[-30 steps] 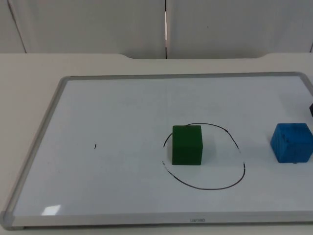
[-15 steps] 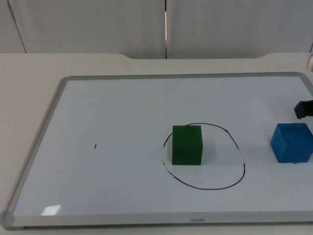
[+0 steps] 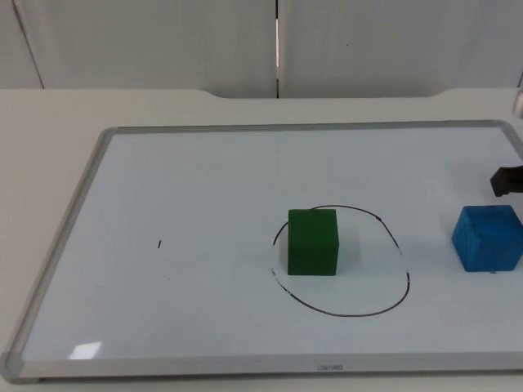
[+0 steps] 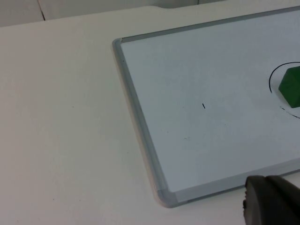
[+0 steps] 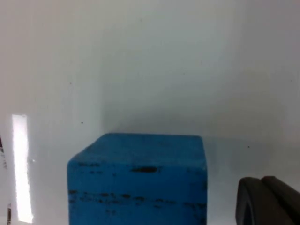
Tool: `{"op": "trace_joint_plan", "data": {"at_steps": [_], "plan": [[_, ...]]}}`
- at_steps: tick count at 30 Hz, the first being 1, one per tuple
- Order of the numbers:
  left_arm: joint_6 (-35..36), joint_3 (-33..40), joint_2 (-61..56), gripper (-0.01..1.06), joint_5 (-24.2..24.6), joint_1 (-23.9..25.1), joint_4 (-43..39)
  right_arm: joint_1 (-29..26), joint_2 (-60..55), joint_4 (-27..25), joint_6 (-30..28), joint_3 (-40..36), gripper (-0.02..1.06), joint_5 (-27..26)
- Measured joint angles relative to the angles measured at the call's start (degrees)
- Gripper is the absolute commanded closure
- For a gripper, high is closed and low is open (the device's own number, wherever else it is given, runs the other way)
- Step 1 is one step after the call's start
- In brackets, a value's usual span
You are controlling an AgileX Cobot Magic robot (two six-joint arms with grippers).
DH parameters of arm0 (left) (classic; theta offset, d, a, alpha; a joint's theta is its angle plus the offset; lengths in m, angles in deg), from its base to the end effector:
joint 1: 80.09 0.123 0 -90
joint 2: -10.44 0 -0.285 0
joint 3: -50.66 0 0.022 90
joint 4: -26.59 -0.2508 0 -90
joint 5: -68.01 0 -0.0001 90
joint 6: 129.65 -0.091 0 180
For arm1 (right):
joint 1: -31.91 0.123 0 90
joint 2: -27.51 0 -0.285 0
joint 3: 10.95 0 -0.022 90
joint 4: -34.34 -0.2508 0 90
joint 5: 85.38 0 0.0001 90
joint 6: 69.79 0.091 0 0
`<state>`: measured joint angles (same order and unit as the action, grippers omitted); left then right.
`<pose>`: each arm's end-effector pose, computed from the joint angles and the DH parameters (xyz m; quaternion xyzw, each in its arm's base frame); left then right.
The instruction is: Push the two cubes into the marked area.
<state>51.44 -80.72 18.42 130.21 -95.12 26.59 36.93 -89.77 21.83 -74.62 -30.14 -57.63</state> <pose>-0.0051 0.0014 0.2751 0.1045 0.8544 -0.0714 0.5040 0.3426 0.0393 0.1227 0.0037 0.9886 0.0637 0.1363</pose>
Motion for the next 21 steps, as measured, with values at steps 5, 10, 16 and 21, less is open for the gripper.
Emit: {"op": "trace_joint_plan", "data": {"at_steps": [5,10,16,21], "plan": [[0.00,0.00,0.00,1.05,0.00,0.00,0.00,0.00,-1.16,-1.12,0.00,0.00,1.04,0.34],[0.00,0.00,0.00,1.05,0.00,0.00,0.00,0.00,-2.11,-1.69,0.00,0.00,1.04,0.34],[0.00,0.00,0.00,1.05,0.00,0.00,0.00,1.70,-2.11,-2.69,-0.09,0.00,1.04,-0.58],[0.00,0.00,0.00,1.05,0.00,0.00,0.00,4.56,-2.11,-2.69,-0.09,0.00,1.04,-1.88]]}}
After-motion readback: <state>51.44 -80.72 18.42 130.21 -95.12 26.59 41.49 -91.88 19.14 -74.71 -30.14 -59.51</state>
